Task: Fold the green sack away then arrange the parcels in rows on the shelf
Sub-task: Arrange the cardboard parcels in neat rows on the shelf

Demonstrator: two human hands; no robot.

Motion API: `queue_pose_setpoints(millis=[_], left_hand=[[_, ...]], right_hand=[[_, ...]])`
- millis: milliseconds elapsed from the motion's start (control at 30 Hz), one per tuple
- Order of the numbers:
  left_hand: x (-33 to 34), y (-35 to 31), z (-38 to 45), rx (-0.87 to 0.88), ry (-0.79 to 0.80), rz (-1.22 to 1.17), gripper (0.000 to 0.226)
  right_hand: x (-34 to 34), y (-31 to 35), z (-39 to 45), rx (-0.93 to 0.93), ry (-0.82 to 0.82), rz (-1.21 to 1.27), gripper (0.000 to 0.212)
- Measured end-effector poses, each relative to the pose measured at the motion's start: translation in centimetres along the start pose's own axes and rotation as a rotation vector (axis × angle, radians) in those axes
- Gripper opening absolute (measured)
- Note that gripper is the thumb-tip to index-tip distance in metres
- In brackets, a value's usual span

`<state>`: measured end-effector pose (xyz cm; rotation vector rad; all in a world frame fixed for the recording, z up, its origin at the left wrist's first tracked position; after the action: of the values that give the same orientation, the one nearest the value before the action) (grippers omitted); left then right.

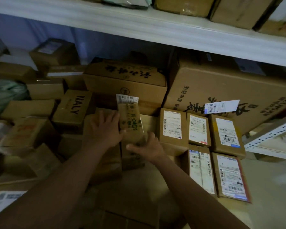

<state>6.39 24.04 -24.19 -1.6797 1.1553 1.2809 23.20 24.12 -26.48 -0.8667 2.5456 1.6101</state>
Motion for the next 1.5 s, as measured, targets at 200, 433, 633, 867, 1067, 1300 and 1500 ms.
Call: queue_pose_setpoints(millis=[200, 433, 633, 867, 1067, 1300, 1500], left_hand=[[-0.2, 3.0, -1.1, 0.070, 0.086, 0.129, 0.080], [-2.0, 2.0, -1.5, 0.094, -0.040, 0.159, 0.038], [-0.3, -0.9, -0.5, 0.116, 0.040, -0.119, 0.059], [0.6, 0.1, -0.5, 0.001, 0.195, -0.550, 0.085], [1.6, 2.2, 0.8, -0.038, 0.211, -0.256, 0.033], [0.2, 5.7, 2.8, -0.291, 0.005, -0.262, 0.079], [1.8, 4.0, 5.2, -0.139, 0.161, -0.133, 0.077]], right_hand=[[1.4, -1.4, -1.1, 0.113, -0.086, 0.038, 0.108], [2.1, -2.0, -2.9, 0.304, -0.098, 0.208, 0.094], [2.3, -3.1, -3.8, 0.297, -0.111, 0.472, 0.043], [1.6, -0.1, -1.6, 0.101, -0.157, 0.277, 0.071], [0.5, 2.1, 0.3, -0.136, -0.302, -0.312, 0.054], [1.3, 1.0, 2.1, -0.108, -0.334, -0.726, 0.060], [0.8, 2.3, 5.2, -0.219, -0.290, -0.974, 0.059]])
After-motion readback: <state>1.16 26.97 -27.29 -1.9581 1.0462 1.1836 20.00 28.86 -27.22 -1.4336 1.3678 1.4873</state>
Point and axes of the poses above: each hand's wrist, its own z-axis towards the middle knuckle, its own x-axis out of the palm, y = z × x, the point moved 7 cm from there along z, towards the middle knuckle, and after that the axes turned 15 degrees about z, right-handed, at the moved point
